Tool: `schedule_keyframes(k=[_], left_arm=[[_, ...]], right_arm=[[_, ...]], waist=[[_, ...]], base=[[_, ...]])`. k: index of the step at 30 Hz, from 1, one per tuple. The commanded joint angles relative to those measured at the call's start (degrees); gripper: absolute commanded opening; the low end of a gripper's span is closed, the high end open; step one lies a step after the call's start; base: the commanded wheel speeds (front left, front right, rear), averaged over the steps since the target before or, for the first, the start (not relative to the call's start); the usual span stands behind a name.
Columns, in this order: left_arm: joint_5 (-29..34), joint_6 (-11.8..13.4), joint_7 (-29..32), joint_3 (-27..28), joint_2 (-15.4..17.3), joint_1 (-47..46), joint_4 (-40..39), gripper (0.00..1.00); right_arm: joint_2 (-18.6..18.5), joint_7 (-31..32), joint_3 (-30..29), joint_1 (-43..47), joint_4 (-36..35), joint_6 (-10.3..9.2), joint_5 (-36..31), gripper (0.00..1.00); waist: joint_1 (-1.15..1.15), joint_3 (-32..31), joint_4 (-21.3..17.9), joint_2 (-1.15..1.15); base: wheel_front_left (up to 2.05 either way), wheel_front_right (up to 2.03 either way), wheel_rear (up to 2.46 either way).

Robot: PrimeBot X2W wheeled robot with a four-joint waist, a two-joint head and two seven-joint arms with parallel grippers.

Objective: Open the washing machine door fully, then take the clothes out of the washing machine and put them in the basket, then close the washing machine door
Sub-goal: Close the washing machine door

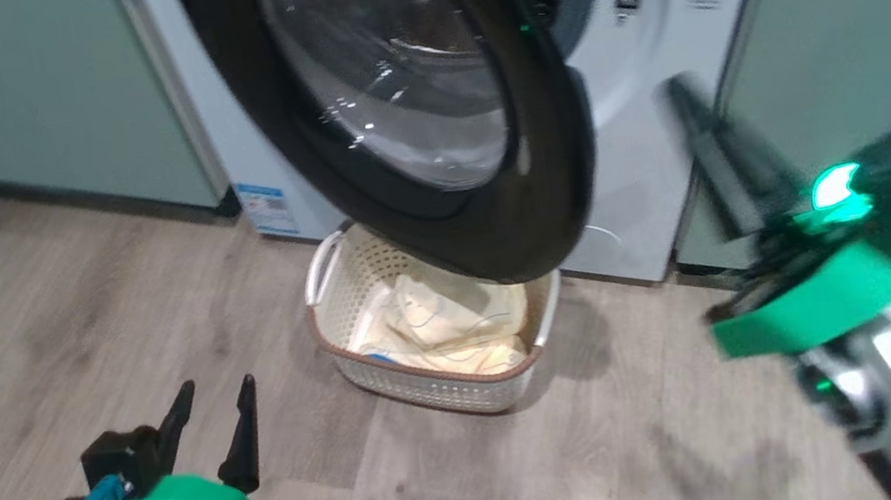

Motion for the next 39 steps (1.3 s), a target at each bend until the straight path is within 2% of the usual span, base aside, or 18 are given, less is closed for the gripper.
schedule_keyframes(k=[1,8,14,24,28,39], left_arm=[[0.61,-0.04,-0.37,1.37,0.61,-3.85,-1.35,1.00],[0.65,-0.04,-0.37,-0.54,-0.25,-5.10,-1.06,1.00],[0.87,-0.04,-0.37,-1.87,-1.62,-6.33,-0.72,1.00],[1.31,-0.04,-0.37,-2.23,-2.76,-7.81,-1.01,1.00],[1.42,-0.04,-0.37,-2.54,-3.26,-8.62,-1.16,1.00],[1.17,-0.04,-0.37,-4.35,-5.17,-11.40,-1.44,1.00]], right_arm=[[0.16,-0.37,4.00,-3.38,0.08,0.25,-0.12,0.00],[2.84,-0.37,13.08,-5.92,6.56,0.25,-0.67,0.00],[5.03,-0.37,16.22,-5.48,13.91,0.25,-7.02,0.00],[7.69,-0.37,10.51,-5.79,24.22,0.25,-7.60,0.00],[8.03,-0.37,6.85,-7.86,26.66,0.25,-6.09,0.00],[8.11,-0.37,2.38,-14.72,30.62,0.25,-0.74,0.00]], waist=[[0.00,0.09,1.62,0.00],[0.00,0.87,4.27,0.00],[0.00,2.40,6.02,0.00],[0.00,6.51,5.79,0.00],[0.00,8.40,5.52,0.00],[0.00,12.56,6.07,0.00]], base=[[0.00,0.00,0.00],[0.00,0.00,0.00],[0.00,0.00,0.00],[0.00,0.00,0.00],[0.00,0.00,0.00],[0.00,0.00,0.00]])
